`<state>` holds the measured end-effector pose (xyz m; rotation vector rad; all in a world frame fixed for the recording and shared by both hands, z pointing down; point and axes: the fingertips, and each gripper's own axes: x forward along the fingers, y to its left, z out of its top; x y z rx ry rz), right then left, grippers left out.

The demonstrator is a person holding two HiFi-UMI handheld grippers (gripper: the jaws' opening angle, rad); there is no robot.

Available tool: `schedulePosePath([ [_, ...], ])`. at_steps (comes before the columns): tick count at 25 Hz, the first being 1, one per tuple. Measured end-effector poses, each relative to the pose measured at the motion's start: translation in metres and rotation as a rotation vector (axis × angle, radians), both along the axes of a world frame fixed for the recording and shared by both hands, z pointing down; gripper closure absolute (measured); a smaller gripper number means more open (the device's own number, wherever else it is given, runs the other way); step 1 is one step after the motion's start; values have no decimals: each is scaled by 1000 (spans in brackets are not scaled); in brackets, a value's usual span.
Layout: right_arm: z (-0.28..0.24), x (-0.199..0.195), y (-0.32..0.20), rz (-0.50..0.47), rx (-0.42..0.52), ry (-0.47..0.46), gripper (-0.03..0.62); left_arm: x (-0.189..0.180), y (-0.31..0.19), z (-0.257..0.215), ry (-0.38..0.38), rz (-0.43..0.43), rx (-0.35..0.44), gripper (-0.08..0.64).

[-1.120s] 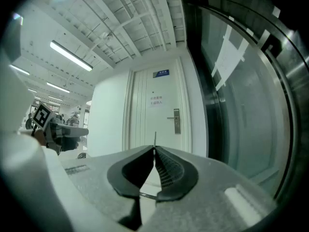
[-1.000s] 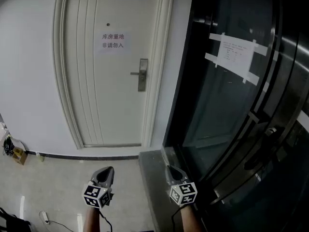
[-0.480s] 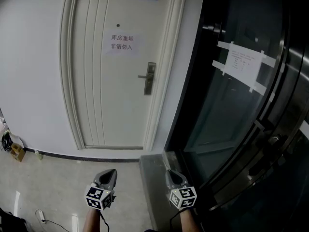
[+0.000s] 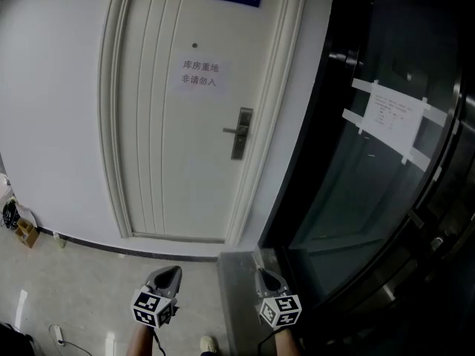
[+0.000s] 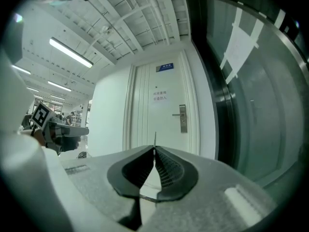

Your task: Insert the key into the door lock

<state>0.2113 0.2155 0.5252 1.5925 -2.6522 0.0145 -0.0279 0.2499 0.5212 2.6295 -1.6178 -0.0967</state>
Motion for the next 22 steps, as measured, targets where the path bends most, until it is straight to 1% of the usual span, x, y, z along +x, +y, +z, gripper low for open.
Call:
schedulePosePath([
  [4,3,-1,-41,-13,1,2,581,-2,-38,-2,5,-18,6,557],
  [8,1,-1,-80,-25,-4,-8,581,1,-79,-5,11,-17,4,557],
  [19,6,5,-180,-55,-18,-30,581,14,-177,-1,-23,-20,-25,557],
  [22,6,6,-202,-70,-8,-27,581,15,-197,-1,-17,-32,-24,557],
])
